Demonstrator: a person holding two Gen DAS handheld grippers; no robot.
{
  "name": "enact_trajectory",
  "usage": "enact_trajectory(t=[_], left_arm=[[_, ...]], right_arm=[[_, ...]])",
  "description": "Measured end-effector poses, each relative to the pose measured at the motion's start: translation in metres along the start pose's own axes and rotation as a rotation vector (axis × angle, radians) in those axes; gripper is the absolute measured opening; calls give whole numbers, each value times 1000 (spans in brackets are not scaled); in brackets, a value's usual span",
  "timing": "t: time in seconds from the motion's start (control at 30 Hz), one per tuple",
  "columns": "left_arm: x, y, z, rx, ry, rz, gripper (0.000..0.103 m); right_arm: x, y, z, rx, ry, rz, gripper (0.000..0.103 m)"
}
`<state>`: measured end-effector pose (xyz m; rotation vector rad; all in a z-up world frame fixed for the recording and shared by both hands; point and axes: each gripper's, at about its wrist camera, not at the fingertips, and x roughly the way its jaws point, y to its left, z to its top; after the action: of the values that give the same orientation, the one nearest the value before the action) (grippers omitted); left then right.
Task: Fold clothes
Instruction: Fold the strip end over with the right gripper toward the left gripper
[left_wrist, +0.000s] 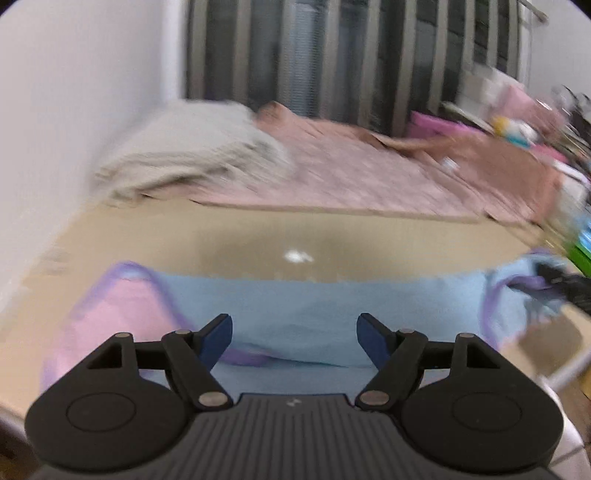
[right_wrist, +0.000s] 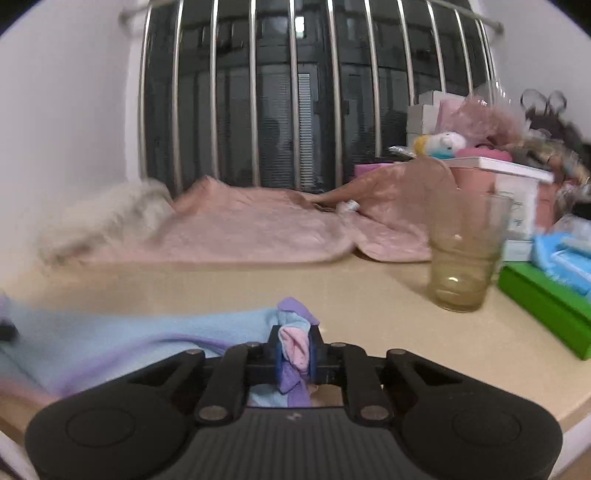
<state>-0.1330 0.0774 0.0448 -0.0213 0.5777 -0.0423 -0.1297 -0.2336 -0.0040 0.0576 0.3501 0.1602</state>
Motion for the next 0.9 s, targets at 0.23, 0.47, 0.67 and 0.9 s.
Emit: enact_trajectory(t=[0.23, 0.47, 0.67, 0.9], left_arm=[[-30, 55, -10, -209, -58, 124, 78], [-40, 74, -29, -264, -40, 202, 78], [-35, 82, -37, -344, -48, 281, 78], [-33, 84, -43, -386, -31, 329, 78]], right_arm=[[-8, 85, 27, 39, -34, 279, 12], [24, 147, -5, 92, 115, 322, 41], [-17, 117, 18, 29, -20, 411, 55], [19, 100, 6, -19, 98, 251, 12]])
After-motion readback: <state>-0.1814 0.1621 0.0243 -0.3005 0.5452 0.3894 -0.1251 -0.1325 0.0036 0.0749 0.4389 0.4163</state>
